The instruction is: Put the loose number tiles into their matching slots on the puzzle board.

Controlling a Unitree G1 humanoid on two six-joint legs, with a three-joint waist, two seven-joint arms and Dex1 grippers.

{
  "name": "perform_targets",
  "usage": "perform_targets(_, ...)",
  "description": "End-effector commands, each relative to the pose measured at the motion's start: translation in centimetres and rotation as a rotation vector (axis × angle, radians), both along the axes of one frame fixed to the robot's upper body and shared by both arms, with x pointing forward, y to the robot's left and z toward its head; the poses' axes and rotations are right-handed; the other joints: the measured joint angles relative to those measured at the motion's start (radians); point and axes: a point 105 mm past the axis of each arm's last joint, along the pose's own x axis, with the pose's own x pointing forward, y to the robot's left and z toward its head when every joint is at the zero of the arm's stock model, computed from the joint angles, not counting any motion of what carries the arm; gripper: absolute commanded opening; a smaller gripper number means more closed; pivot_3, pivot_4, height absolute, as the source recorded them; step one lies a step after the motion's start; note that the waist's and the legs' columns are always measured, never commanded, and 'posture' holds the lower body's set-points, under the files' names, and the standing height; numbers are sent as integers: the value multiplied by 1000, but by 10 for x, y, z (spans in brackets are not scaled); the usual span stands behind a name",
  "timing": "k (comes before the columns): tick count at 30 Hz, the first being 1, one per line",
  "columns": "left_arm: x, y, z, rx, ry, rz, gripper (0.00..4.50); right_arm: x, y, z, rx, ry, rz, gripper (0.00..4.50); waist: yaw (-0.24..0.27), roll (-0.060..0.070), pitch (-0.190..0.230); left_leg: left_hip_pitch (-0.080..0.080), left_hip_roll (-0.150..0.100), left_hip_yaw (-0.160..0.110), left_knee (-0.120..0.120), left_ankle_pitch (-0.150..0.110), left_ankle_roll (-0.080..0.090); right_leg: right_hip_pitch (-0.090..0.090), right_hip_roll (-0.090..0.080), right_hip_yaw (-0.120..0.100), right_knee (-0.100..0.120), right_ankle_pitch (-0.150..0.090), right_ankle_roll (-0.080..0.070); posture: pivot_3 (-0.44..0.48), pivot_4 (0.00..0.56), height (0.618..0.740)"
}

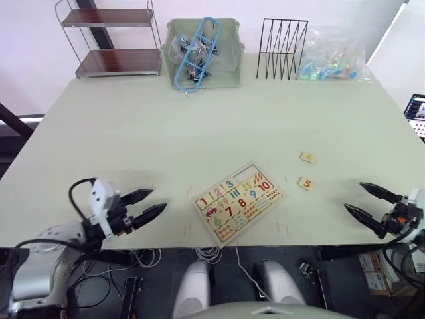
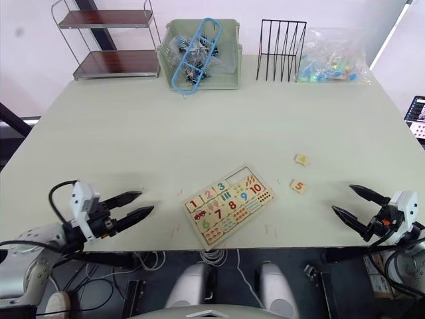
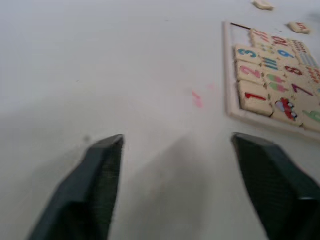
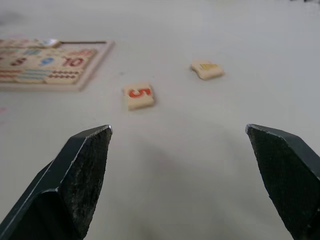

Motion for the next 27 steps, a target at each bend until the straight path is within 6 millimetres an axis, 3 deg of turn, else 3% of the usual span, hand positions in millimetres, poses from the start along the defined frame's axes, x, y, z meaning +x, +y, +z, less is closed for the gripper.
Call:
perform_targets(1, -7, 10, 9, -8, -73, 37, 4470, 2, -23, 9, -64, -41, -118, 4500, -1, 0, 0, 0, 0, 0, 0, 0, 0, 0, 0, 0, 0, 0, 0, 0, 150, 740)
perform_targets(7, -14, 24, 5, 7, -104, 111, 4470, 0, -34, 7, -79, -51, -175, 4500, -2, 0, 0, 0, 0, 0, 0, 0, 0, 0, 0, 0, -1, 0, 0, 0, 150, 740)
perform_targets(14, -13, 36, 1, 11, -120, 137, 4470, -9, -31, 6, -37, -41, -141, 4500, -2, 0, 0, 0, 0, 0, 0, 0, 0, 0, 0, 0, -1, 0, 0, 0, 150, 740)
perform_targets(27, -8, 23, -6, -8, -119, 59, 4470, -17, -21, 8, -18, -37, -119, 4500, -2, 0, 0, 0, 1, 1, 0, 0, 0, 0, 0, 0, -1, -1, 1, 0, 150, 740)
